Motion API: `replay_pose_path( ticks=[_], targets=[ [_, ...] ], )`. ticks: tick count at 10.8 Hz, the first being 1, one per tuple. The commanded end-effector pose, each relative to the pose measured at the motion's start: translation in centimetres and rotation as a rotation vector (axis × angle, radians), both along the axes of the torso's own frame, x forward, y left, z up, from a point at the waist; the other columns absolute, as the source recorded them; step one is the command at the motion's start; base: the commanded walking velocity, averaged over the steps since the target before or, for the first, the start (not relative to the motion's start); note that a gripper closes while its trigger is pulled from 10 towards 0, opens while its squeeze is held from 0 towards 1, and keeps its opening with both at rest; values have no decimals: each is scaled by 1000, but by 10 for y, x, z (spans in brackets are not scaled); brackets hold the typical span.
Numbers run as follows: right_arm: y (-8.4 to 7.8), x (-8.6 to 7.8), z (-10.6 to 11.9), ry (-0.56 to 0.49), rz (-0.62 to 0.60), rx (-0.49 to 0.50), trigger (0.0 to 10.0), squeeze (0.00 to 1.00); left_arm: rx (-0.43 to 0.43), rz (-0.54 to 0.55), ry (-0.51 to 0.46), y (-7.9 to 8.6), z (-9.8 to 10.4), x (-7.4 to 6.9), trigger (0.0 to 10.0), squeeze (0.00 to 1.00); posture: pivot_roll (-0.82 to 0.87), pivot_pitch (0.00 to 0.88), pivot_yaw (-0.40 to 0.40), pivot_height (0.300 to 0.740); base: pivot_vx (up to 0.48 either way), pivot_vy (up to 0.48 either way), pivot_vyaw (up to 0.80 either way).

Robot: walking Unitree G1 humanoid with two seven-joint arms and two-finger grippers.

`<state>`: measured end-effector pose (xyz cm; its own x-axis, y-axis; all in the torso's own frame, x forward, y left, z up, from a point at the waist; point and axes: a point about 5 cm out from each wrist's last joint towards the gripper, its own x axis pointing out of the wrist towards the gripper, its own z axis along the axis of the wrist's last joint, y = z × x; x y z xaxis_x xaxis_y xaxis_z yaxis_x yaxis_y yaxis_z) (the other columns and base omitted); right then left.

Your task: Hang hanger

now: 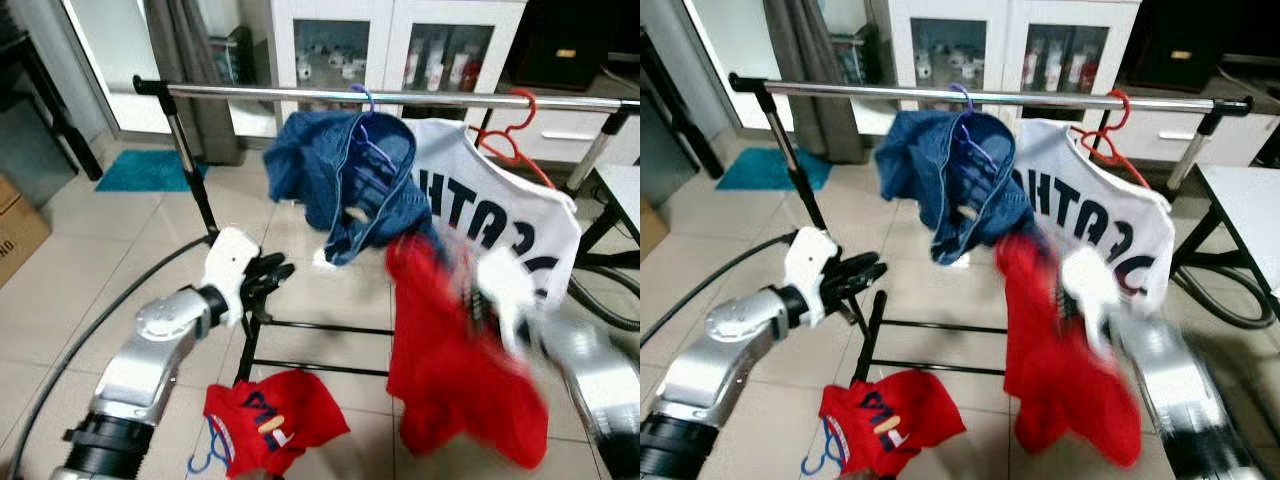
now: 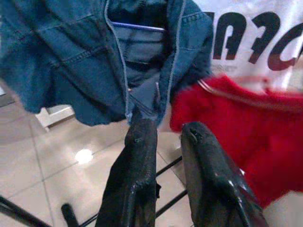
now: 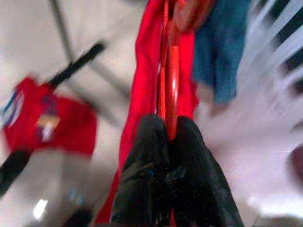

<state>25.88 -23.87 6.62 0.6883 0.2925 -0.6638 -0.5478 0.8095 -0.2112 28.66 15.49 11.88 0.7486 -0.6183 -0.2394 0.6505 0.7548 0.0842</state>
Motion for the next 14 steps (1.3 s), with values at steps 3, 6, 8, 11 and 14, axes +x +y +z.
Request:
replay_pose_path(
  ticks=[3,6,8,11,14],
  targets=[
    [-56,-9,2,-21,-191,-180,10000,0,19,-9,-1,3,1,-2,10000,0,-56,35,55,740,0,0,0],
    [-25,27,37,-199,-211,213,10000,0,-57,-64,0,-14,4,-4,10000,0,-66,35,71,740,0,0,0],
    [-2,39,37,-204,-125,187,10000,0,-75,-57,5,-19,4,-4,10000,0,-60,33,61,740,0,0,0],
    [9,6,11,-8,109,135,10000,0,-41,-35,12,-12,-3,-13,10000,0,-48,22,26,740,0,0,0],
    [-28,-31,-21,140,20,-7,10000,0,-5,-47,25,-9,-8,-14,10000,0,-63,29,47,740,0,0,0]
  ],
)
